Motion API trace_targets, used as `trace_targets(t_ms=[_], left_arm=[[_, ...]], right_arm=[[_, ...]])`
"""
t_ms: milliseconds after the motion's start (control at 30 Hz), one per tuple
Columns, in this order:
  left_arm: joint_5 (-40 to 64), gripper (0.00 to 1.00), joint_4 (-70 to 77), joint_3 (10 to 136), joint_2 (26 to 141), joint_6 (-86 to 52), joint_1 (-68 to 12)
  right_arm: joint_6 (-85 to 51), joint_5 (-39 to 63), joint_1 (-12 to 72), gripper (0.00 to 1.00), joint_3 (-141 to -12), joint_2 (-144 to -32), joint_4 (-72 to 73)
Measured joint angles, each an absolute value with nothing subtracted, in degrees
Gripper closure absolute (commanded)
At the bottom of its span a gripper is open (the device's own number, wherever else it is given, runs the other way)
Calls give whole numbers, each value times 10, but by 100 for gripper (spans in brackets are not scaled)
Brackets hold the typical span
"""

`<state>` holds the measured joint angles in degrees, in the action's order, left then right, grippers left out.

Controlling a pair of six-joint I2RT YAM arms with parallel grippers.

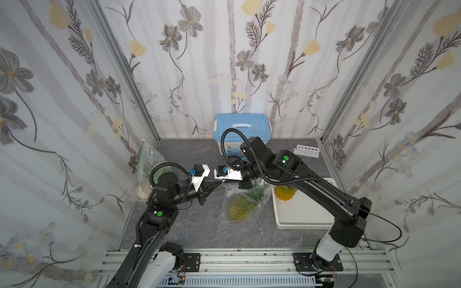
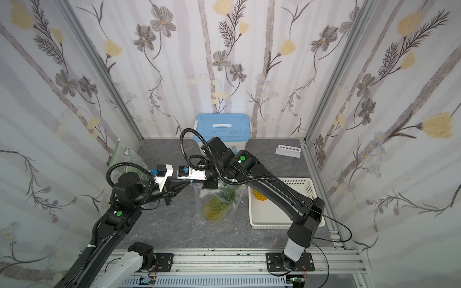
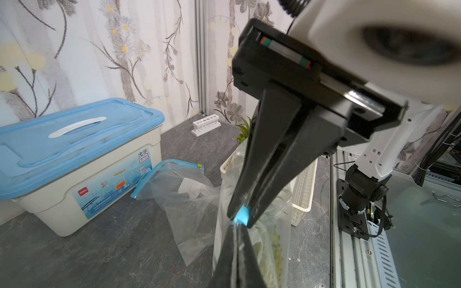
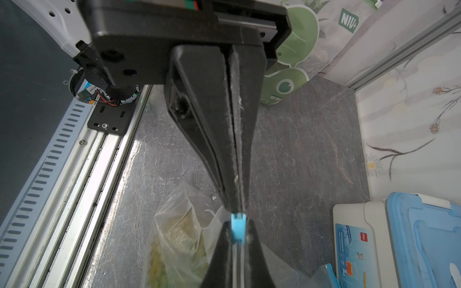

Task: Open the zip-top bag and take out the pineapple
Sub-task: Unzip the zipper on the zipper food storage bag.

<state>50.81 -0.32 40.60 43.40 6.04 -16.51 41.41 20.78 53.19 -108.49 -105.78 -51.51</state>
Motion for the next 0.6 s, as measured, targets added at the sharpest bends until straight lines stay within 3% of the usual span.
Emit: trace_targets(t_ms=[600], left_arm=[[477, 100, 24, 379, 400, 61, -167]], right_arm=[[409, 209, 533, 97, -1086, -1057, -511]])
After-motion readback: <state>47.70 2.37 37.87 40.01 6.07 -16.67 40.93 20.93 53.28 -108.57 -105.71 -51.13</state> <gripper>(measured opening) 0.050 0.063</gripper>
